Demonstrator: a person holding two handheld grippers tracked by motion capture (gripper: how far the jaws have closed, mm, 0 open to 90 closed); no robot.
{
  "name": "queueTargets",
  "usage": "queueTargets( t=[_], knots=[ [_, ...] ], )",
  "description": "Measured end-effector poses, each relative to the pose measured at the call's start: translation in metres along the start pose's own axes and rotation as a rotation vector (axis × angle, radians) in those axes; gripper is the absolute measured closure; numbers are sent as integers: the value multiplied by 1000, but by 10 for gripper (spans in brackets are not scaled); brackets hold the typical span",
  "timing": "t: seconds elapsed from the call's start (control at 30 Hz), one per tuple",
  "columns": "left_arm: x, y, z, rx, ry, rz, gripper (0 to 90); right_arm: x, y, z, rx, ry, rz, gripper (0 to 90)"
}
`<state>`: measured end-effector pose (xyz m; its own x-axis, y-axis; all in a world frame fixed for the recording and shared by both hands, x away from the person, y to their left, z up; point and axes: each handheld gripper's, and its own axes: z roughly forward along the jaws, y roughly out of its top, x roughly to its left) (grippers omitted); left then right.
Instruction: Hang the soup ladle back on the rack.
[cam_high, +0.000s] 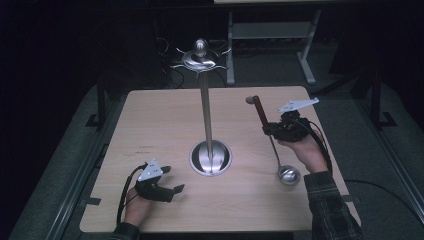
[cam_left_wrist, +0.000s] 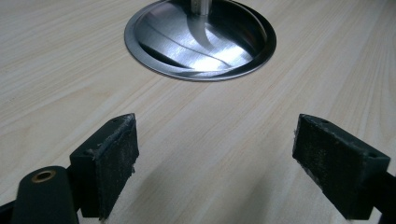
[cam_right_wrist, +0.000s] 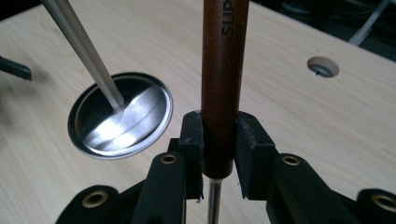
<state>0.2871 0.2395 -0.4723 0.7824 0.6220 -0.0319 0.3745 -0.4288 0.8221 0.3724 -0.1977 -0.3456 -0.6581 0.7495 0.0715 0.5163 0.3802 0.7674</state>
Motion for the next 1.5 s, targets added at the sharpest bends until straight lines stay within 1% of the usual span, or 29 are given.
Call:
queueTargets(
  t=[0.03,0.07,0.1,0.13,0.2,0.33,0.37,0.4,0.5,0.73,0.83,0.87,0.9,0.97,1.17,1.3,1.33,1.37,1.4,1.43,1.5],
  knots=[
    [0,0,0,-2,0,-4,142,-1,-2,-4,-31,1,-10,737],
    [0,0,0,-2,0,-4,142,-1,-2,-4,-31,1,-10,737],
    [0,0,0,-4,1,-5,142,0,-4,-8,-58,-2,-6,738],
    [0,0,0,-4,0,-5,142,0,-4,-8,-58,-2,-6,738],
    [0,0,0,-3,1,-4,142,1,-6,-13,-91,-2,-2,738],
    [0,0,0,2,1,3,142,1,-8,-18,-128,9,3,738],
    [0,0,0,0,2,5,142,2,-8,-21,-146,8,3,738],
    [0,0,0,0,2,5,142,2,-8,-21,-146,8,3,738],
    [0,0,1,0,0,4,142,4,-9,-26,-178,14,10,738],
    [0,0,1,-1,-2,6,142,8,-10,-29,-215,13,5,738],
    [-1,0,1,-3,-2,-1,142,10,-10,-32,-243,26,4,738],
    [-1,0,1,-3,-2,-1,141,10,-10,-32,-243,26,4,738],
    [0,0,1,-4,-1,0,142,11,-9,-33,-258,37,2,737],
    [0,0,1,-4,0,2,142,12,-7,-34,-260,47,7,737],
    [0,0,0,5,1,3,142,17,1,-39,-289,77,2,737],
    [0,0,1,-4,0,0,142,23,11,-42,-298,98,-23,737],
    [0,0,1,-4,0,0,142,23,11,-42,-298,98,-23,737],
    [0,0,1,-5,0,1,142,27,17,-44,-301,108,-34,737],
    [0,0,1,-5,0,1,142,27,17,-44,-301,108,-34,737],
    [0,0,0,-1,1,2,142,30,23,-46,-312,118,-46,737],
    [0,0,0,-2,1,3,142,32,26,-47,-317,125,-51,737]
  ],
)
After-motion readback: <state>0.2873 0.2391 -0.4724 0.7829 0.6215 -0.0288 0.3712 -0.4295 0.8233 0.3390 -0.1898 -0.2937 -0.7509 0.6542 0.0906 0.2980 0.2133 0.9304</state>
